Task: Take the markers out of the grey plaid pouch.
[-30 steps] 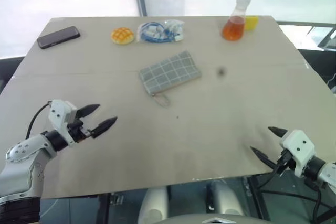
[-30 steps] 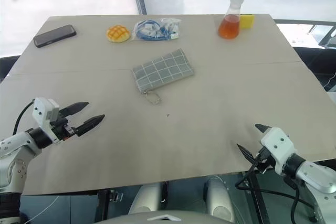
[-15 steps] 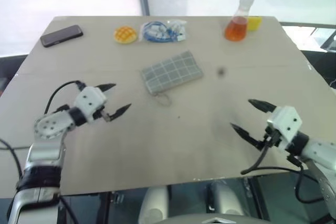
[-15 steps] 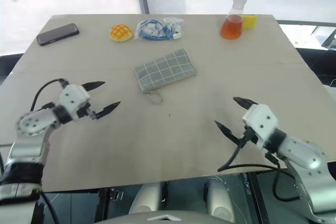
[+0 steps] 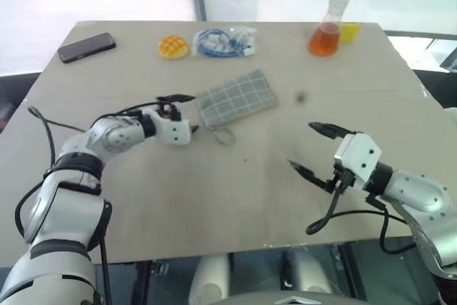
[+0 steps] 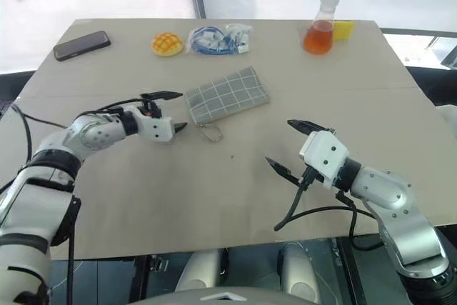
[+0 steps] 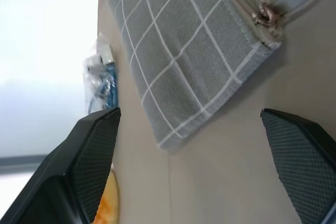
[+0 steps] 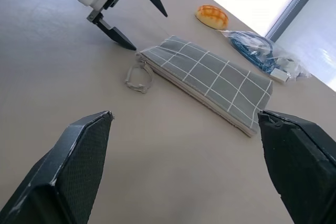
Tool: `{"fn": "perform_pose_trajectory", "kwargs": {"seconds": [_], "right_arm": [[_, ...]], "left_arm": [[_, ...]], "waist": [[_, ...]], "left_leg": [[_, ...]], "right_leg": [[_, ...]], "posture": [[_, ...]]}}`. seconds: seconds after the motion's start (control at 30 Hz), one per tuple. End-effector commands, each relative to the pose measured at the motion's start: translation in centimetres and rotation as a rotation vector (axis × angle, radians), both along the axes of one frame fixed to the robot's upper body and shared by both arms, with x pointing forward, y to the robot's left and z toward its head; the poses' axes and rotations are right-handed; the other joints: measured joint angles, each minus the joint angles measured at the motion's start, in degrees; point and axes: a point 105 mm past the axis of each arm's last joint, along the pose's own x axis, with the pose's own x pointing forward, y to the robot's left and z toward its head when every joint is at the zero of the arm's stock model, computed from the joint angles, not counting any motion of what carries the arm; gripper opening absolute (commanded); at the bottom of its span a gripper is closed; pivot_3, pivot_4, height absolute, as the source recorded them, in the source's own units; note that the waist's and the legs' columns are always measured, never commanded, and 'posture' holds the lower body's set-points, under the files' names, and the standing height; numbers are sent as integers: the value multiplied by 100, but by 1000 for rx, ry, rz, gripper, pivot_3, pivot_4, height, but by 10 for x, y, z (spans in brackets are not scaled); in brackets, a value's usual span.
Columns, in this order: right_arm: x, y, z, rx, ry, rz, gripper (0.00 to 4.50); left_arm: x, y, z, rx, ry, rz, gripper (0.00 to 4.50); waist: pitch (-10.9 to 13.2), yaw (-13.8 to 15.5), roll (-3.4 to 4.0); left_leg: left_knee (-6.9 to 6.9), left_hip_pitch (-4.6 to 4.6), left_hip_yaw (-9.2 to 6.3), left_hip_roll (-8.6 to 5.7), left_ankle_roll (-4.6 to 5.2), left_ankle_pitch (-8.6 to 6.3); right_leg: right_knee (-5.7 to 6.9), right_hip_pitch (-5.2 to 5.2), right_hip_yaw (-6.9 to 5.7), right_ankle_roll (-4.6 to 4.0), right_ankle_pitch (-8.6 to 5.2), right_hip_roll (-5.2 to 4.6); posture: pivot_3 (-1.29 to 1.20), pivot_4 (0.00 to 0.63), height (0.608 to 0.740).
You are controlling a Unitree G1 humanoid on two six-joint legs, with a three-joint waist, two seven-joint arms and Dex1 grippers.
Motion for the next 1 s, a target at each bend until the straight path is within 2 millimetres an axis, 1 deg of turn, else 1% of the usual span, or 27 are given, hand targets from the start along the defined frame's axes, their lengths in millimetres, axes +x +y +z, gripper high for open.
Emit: {"fn": "perform_pose_trajectory", "kwargs": {"seconds": [0.03, 0.1, 0.13, 0.23, 0.27, 0.3, 0.33, 0.4, 0.43, 0.5, 0.57, 0.63, 0.7, 0.77, 0.83, 0.9, 0.93, 0.97, 1.0], "right_arm": [[-6, 1, 14, 9, -59, -8, 4500], [-6, 0, 15, 15, -62, -21, 4500], [-6, 0, 16, 16, -64, -27, 4500], [-6, -1, 17, 16, -68, -43, 4500], [-6, -1, 17, 17, -70, -48, 4500], [-5, 0, 17, 18, -72, -52, 4500], [-5, 0, 18, 19, -74, -54, 4500], [-4, 2, 19, 25, -78, -61, 4500], [-4, 3, 19, 27, -79, -62, 4500], [-3, 4, 19, 31, -75, -64, 4500], [-3, 6, 18, 41, -53, -66, 4500], [0, 7, 15, 48, -9, -95, 4500], [4, 12, 16, 85, 46, -108, 4500], [7, 19, 16, 132, 114, -90, 4500], [10, 29, 12, 157, 197, -45, 4500], [9, 39, 12, 181, 257, 9, 3993], [11, 43, 15, 211, 273, 16, 3771], [12, 46, 19, 231, 278, 24, 3164], [12, 49, 22, 236, 278, 38, 2757]], "left_arm": [[6, -9, -3, 97, -38, -41, 4444], [8, -20, -8, 119, -48, -77, 3940], [8, -25, -10, 122, -55, -95, 3757], [11, -39, -10, 110, -78, -123, 2419], [13, -42, -11, 107, -84, -123, 1788], [14, -45, -10, 95, -88, -121, 1547], [16, -48, -9, 77, -90, -116, 915], [17, -52, -6, 33, -86, -110, 278], [17, -53, -3, -4, -78, -102, 115], [18, -54, 3, -74, -63, -82, 115], [16, -56, 13, -179, -31, -82, 115], [18, -58, 29, -348, 14, -69, 115], [19, -60, 44, -560, 116, -70, 115], [14, -62, 53, -681, 188, -128, 115], [5, -61, 61, -808, 245, -168, 115], [-8, -62, 59, -880, 304, -198, 0], [-17, -63, 55, -898, 330, -198, 0], [-25, -64, 50, -918, 359, -193, 0], [-34, -66, 45, -942, 391, -183, 0]], "waist": [[-2, 39, 0], [-2, 66, 1], [-3, 74, 3], [-4, 87, 2], [-3, 82, 1], [-3, 83, -1], [-4, 90, 1], [-17, 114, 26], [-21, 123, 33], [-20, 131, 31], [-18, 117, 27], [-17, 64, 26], [-15, 39, 23], [-14, 6, 24], [-14, -94, 25], [-13, -147, 26], [-14, -213, 27], [-14, -240, 27], [-13, -256, 28]], "left_leg": [[6, 1, 0, 0, 0, 0], [18, 1, 0, 0, -1, 0], [27, -2, 0, 0, -2, -1], [52, -15, 0, 0, -2, -2], [59, -20, 1, 0, 0, -2], [61, -24, 2, 0, 4, -4], [62, -26, 2, 0, 6, -4], [60, -24, 2, 0, 7, -4], [59, -23, 2, 0, 7, -4], [60, -24, 1, 0, 7, -4], [63, -25, 1, 0, 7, -4], [69, -35, 1, 0, 9, -5], [69, -38, 0, 1, 11, -5], [68, -39, -1, 3, 12, -6], [67, -39, -2, 5, 13, -7], [65, -38, -4, 6, 17, -9], [65, -35, -4, 7, 20, -11], [63, -34, -4, 8, 22, -12], [62, -32, -4, 8, 22, -12]], "right_leg": [[0, 2, 0, 4, -3, 0], [3, 6, 0, 3, -6, -1], [3, 5, 0, -2, -8, -2], [3, 9, 0, -2, -7, -4], [2, 9, 2, -5, -4, -4], [1, 8, 2, -10, 0, -4], [2, 8, 2, -10, 6, -4], [3, 8, 2, -1, 14, -2], [3, 8, 2, -1, 14, -2], [4, 8, 2, 1, 10, -1], [4, 7, 2, -6, 7, -2], [2, 5, 2, -18, 7, -3], [4, 2, 2, -17, 10, -2], [6, 0, 1, -13, 13, -1], [6, 2, 2, -8, 17, -1], [8, 4, 4, -3, 20, -1], [7, 5, 8, -3, 21, 2], [12, 6, 11, -2, 21, 2], [17, 7, 13, -2, 21, 4]], "posture": [[0, 150, 740], [0, 150, 740], [0, 150, 740], [0, 150, 740], [0, 150, 740], [0, 150, 740], [0, 150, 740], [0, 150, 740], [0, 150, 740], [0, 150, 740], [0, 150, 740], [0, 150, 740], [0, 150, 740], [0, 150, 740], [0, 150, 740], [0, 150, 740], [0, 150, 740], [0, 150, 740], [0, 150, 740]]}}
